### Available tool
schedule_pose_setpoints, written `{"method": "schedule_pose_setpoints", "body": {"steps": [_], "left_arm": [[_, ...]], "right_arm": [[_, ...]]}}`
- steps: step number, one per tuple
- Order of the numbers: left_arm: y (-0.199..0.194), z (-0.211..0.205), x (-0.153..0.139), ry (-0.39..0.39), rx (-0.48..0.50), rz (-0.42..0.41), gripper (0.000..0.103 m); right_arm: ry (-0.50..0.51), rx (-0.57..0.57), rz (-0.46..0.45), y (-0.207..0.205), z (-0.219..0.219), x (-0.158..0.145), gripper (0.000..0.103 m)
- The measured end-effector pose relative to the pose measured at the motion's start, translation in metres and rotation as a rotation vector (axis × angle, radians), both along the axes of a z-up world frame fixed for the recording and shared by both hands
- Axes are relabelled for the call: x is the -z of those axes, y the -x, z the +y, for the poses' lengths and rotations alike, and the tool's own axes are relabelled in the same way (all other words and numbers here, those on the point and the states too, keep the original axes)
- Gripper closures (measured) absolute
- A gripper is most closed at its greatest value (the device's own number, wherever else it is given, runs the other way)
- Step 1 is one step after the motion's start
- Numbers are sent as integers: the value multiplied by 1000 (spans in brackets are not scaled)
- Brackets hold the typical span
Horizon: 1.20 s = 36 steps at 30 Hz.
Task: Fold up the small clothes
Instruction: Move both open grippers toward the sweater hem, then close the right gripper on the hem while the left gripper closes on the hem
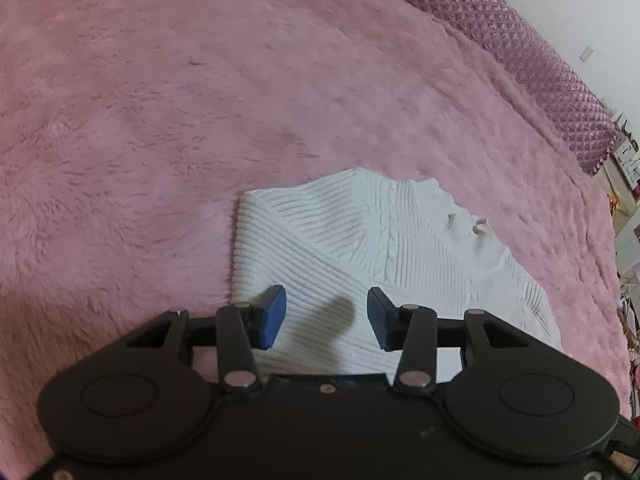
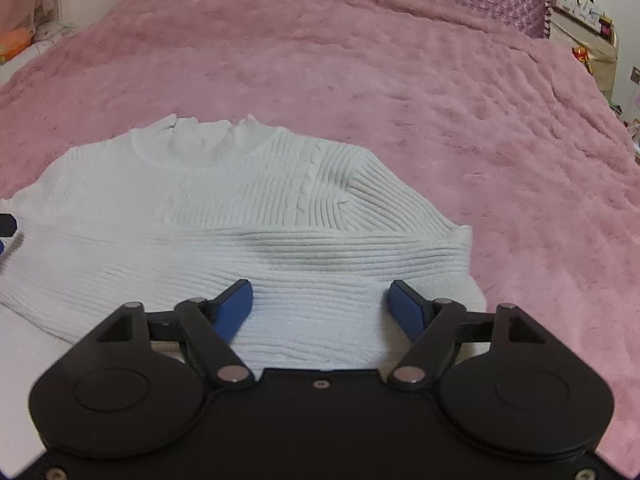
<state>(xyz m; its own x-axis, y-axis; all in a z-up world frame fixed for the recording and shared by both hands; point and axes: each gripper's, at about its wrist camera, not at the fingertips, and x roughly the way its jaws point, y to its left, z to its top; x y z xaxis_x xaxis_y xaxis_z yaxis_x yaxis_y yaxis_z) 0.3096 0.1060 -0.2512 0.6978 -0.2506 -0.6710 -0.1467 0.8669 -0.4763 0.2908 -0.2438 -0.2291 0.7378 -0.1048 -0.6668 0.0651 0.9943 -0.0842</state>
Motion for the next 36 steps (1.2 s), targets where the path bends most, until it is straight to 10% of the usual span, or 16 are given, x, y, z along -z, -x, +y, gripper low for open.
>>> {"method": "schedule_pose_setpoints", "body": {"steps": [9,19,36], "left_arm": [[80,15,-64,5,166,25,48],[239,2,-56,-184,332,338,38],[299,-26,-28,-241,397,386,38]], "right_arm": [[-37,-109,-12,119,-4,-69,28],[-162,-53,218,276,-15,-75,27],[-243,-77,399,322,1,-38,52]]}}
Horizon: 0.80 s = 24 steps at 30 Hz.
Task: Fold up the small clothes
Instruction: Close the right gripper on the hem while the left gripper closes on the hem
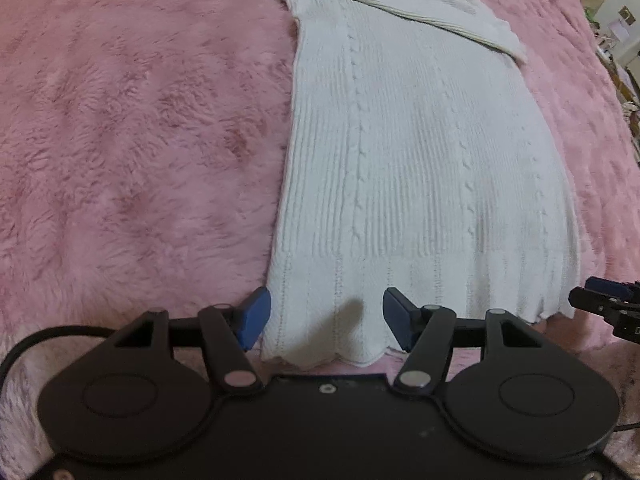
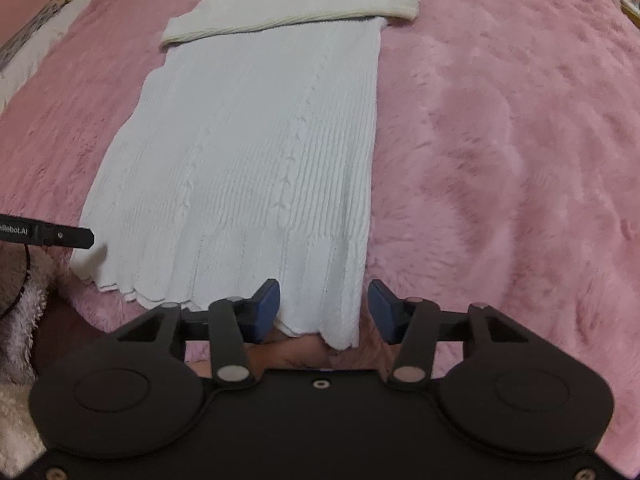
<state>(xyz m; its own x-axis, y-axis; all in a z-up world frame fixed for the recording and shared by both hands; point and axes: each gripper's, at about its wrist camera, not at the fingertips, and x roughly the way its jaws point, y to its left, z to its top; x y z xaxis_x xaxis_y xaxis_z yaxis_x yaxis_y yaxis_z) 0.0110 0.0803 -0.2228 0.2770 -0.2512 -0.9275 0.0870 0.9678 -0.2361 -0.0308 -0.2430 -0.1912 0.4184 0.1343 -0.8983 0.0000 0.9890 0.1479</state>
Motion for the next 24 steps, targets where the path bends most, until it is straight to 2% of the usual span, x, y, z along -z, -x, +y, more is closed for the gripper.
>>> {"method": "schedule_pose_setpoints", "body": {"steps": [9,19,21,22,23,24], "left_arm": [[3,-9,16,-96,8,-30,38],[-2,-8,32,-64,15,21,39],[-5,-7,33,-45,21,26,43],[-5,-6,33,-38,25,23,45],[-4,-5,33,-32,28,18,50],[-3,-6,33,-29,32,17,56]], "right_arm": [[-33,27,44,-3,-1,14,52],[-68,25,89,-9,1,24,52],[-82,13,96,-10,2,26,60],[-93,7,99,-10,3,27,78],[-98,0,105,-11,3,28,89],[-97,-3,108,-11,4,29,92]]}}
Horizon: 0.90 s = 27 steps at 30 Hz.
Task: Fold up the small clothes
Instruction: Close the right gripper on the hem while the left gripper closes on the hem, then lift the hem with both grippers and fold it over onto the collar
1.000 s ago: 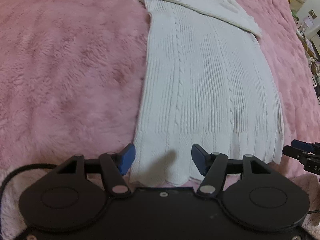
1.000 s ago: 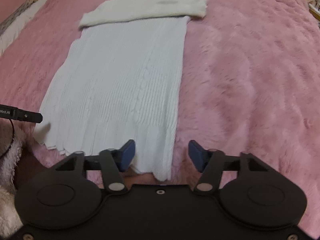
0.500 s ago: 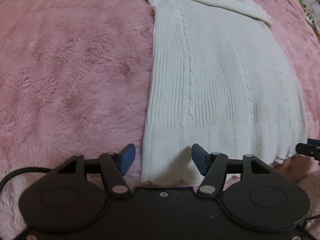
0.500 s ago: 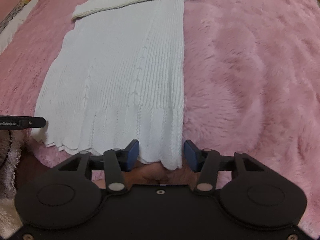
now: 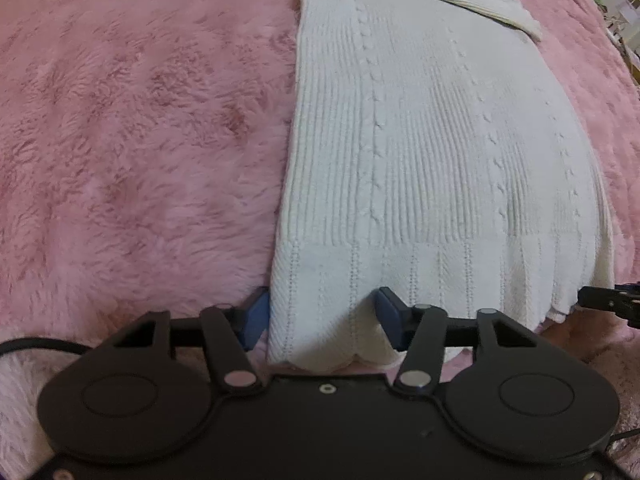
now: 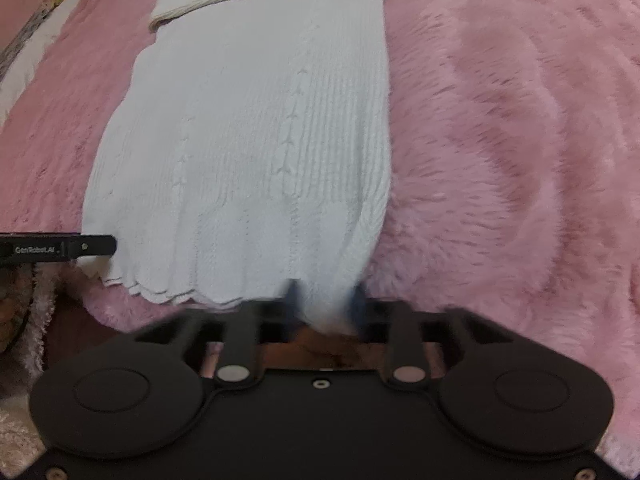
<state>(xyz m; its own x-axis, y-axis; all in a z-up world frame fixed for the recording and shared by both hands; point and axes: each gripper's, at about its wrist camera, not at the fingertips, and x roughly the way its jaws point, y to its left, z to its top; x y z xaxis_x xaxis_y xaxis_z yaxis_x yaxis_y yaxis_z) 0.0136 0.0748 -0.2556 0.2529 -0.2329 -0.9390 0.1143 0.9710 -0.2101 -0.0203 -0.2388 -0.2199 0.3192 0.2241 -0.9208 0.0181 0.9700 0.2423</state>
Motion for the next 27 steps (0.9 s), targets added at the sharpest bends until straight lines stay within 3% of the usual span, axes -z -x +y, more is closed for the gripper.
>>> {"method": "schedule_pose_setpoints", "body": {"steps": [2,4,10,18,27], "left_arm": [[1,0,0,14,0,10,86],[1,0,1,35,-5,18,93],[3,6,-8,64,-12,24,96],[-3,19,-32,198,-33,33,96],[-32,29,-69,296,-42,-23,96]], "right_arm": [[-7,5,0,0,-1,0,94],[-20,13,-2,1,-3,0,95],[-67,44,-22,6,-10,-7,95],[-155,84,-58,5,-22,-25,95],[-218,86,-154,-20,-31,-64,95]]}}
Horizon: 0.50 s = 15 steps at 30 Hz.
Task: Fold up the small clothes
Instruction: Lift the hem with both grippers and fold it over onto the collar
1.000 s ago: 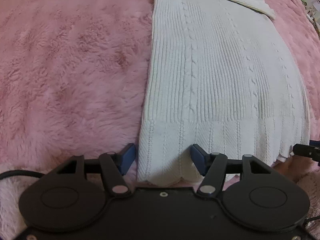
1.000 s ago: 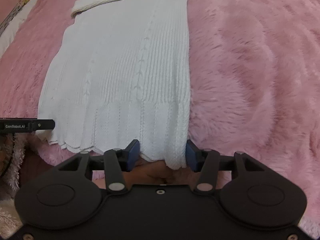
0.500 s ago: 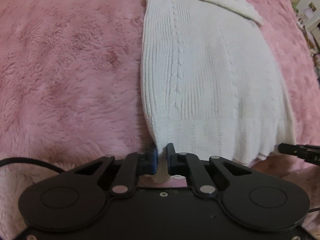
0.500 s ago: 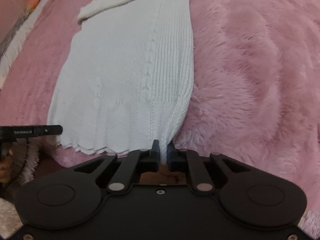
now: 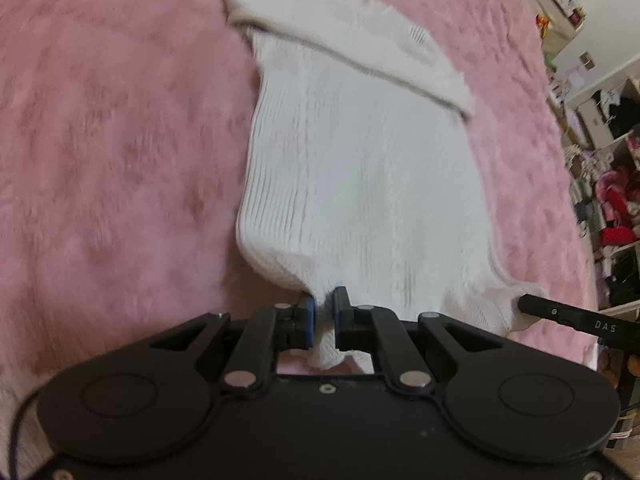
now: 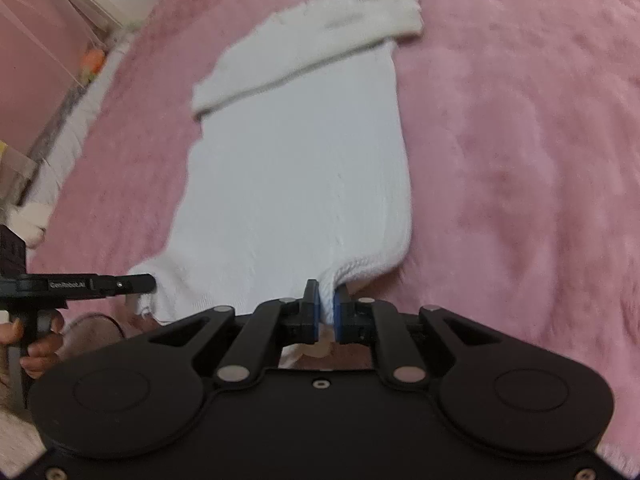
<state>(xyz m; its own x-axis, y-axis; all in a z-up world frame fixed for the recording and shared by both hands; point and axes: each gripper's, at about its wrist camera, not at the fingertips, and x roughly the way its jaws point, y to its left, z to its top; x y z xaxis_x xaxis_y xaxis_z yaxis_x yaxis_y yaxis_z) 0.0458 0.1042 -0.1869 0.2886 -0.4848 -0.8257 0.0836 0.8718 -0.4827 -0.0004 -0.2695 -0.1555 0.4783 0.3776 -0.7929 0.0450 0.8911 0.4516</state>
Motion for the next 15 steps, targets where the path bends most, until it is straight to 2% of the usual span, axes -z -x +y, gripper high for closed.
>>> {"method": "schedule_pose_setpoints", "body": {"steps": [6,15], "left_arm": [[-43,4,-28,57,-17,-70,96],[-154,6,-70,102,-55,-194,96]], "right_arm": [[-13,16,-83,-42,-4,-23,95],[-45,101,-233,-150,-30,-57,95]]}}
